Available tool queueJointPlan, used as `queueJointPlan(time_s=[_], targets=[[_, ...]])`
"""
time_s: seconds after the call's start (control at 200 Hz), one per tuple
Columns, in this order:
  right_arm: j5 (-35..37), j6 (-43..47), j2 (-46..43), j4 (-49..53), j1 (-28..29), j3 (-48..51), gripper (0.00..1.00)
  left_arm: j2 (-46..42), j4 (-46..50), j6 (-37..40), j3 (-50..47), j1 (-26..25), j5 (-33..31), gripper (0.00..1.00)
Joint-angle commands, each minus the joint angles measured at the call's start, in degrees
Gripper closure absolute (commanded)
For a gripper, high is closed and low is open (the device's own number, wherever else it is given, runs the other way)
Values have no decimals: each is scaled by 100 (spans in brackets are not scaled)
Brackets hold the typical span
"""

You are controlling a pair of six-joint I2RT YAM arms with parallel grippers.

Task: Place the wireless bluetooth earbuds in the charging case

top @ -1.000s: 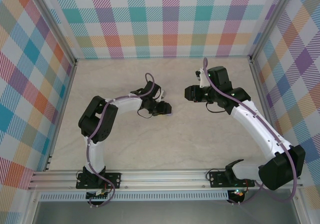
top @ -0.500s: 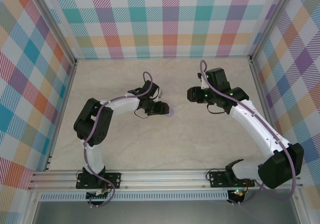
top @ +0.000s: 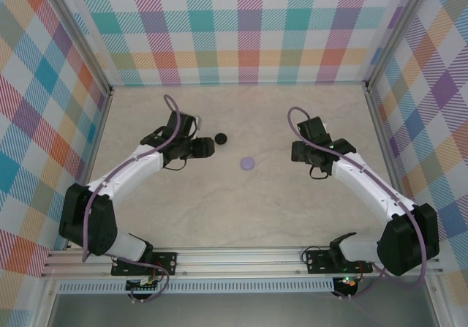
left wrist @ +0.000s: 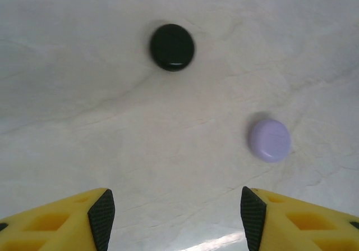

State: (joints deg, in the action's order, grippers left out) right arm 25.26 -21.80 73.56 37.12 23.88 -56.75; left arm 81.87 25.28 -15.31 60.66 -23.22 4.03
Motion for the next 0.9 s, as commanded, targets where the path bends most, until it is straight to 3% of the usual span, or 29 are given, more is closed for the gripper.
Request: queueJointPlan(time_s=[0.0, 0.305, 0.515, 0.66, 0.895], targets=[[542, -118, 19, -310, -214, 274, 21, -489, 154, 327, -348, 305, -682, 36], [549, -79, 316, -874, -810, 724, 15, -1279, -406, 725, -1024, 833, -1683, 22], [300, 424, 225, -1958, -1100, 1278, 11, -1530, -1306, 1184, -1522, 981, -2408, 19], [-80, 861, 108, -2711, -1291, 1557, 8, -1636, -2216, 1431, -2076, 1086, -2715, 4], [-979, 1547, 146, -4280, -1665, 2261, 5, -1546, -3822, 1876, -2967, 1424, -2161, 0]])
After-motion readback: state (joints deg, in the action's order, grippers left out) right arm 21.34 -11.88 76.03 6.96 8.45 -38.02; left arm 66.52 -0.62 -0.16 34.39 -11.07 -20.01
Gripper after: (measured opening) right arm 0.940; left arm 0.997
